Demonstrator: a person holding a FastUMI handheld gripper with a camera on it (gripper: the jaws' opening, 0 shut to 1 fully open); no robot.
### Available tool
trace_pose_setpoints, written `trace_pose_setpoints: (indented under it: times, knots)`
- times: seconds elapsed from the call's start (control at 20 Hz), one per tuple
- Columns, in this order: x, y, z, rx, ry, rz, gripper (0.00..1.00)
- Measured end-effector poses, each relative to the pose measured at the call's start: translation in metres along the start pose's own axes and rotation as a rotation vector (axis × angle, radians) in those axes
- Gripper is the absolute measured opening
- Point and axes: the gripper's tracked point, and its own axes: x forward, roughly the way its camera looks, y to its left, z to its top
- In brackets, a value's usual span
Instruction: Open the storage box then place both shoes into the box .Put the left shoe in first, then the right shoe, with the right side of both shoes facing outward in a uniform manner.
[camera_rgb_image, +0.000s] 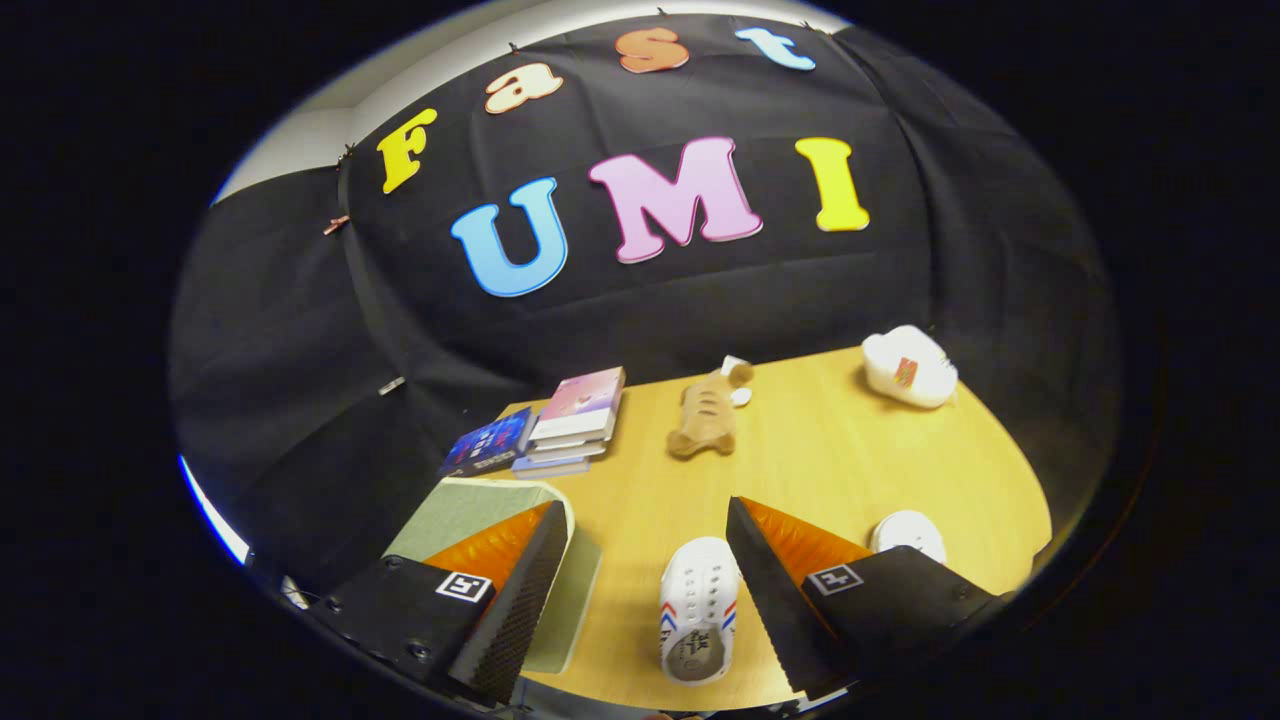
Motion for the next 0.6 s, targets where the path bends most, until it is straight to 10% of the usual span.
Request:
trace_pose_setpoints:
  times: [0.6]
  knots:
    - [-0.004, 0.073, -0.129, 0.214, 0.526, 0.566, 0.98]
